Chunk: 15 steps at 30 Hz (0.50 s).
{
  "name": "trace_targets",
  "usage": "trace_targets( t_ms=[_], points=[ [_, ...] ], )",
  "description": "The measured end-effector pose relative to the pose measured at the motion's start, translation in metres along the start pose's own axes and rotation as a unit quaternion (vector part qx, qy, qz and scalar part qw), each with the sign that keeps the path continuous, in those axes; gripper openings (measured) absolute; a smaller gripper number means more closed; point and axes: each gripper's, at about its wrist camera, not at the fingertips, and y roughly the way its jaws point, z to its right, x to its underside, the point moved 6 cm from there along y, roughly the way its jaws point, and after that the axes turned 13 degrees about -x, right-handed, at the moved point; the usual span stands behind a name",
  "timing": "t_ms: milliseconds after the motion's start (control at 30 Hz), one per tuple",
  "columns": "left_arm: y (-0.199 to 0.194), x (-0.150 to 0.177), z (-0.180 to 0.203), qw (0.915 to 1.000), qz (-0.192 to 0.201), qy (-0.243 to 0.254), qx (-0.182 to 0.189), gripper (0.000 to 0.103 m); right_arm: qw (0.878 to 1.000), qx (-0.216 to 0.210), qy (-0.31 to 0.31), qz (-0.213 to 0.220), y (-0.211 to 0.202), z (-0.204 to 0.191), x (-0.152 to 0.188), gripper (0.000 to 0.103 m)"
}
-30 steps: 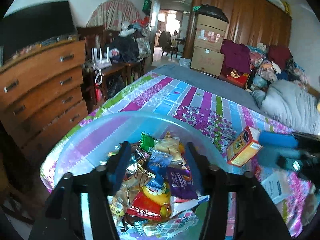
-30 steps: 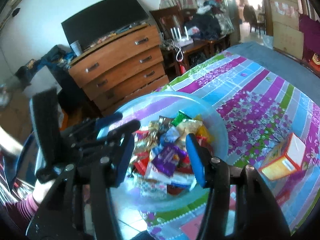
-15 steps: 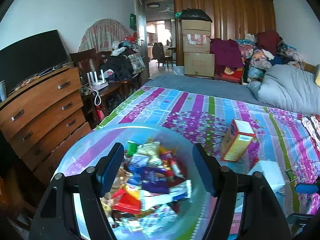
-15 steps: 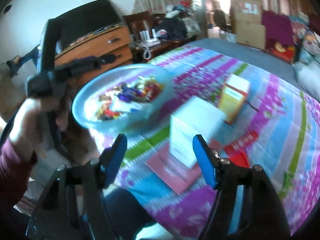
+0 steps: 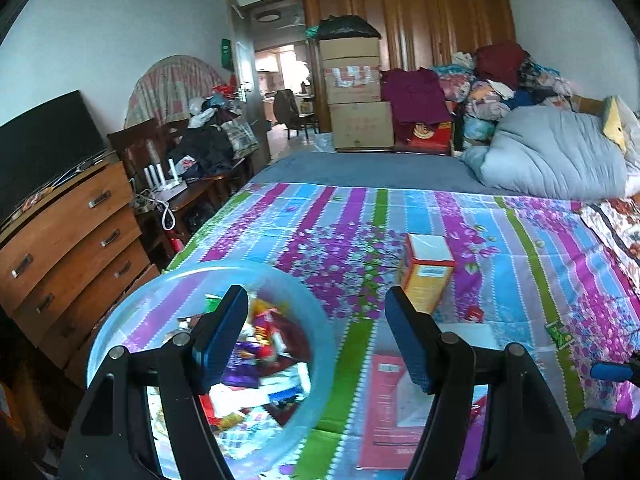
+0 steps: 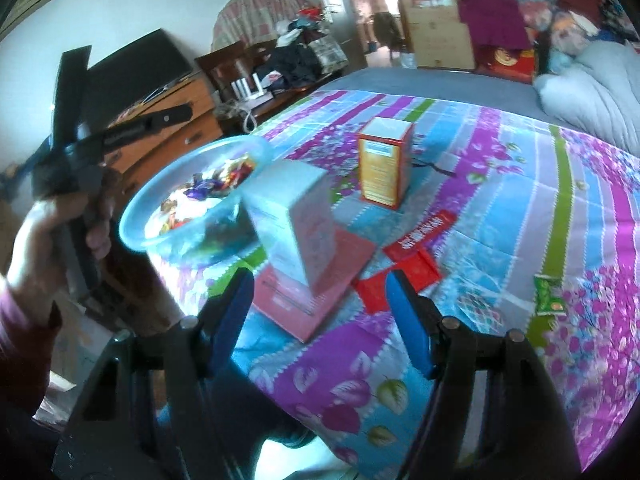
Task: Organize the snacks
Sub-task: 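Move both tools back over the bed toward the remaining packets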
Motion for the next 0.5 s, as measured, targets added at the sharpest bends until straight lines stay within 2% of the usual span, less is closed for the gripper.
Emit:
trace_targets(
  t_ms=[133,233,367,500],
  points=[
    [-0.019,0.008,0.037,0.9989,0.005,0.019,0.043,0.072,0.999,0.035,0.034,0.019,-0.029,0.038,0.024,0.069],
    [-0.042,0.022,0.083,0.9935,0.012,0.049,0.102,0.072,0.994,0.082,0.074,0.011,-0.051,0.081,0.059,0.069],
    [-0.063,0.06,0.159,0.9754,-0.008,0.106,0.194,0.072,0.982,0.128,0.141,-0.006,-0.07,0.134,0.108,0.069],
    [-0.053,0.121,0.236,0.9497,-0.073,0.154,0.263,0.072,0.972,0.151,0.177,-0.014,-0.076,0.17,0.134,0.069]
  ],
)
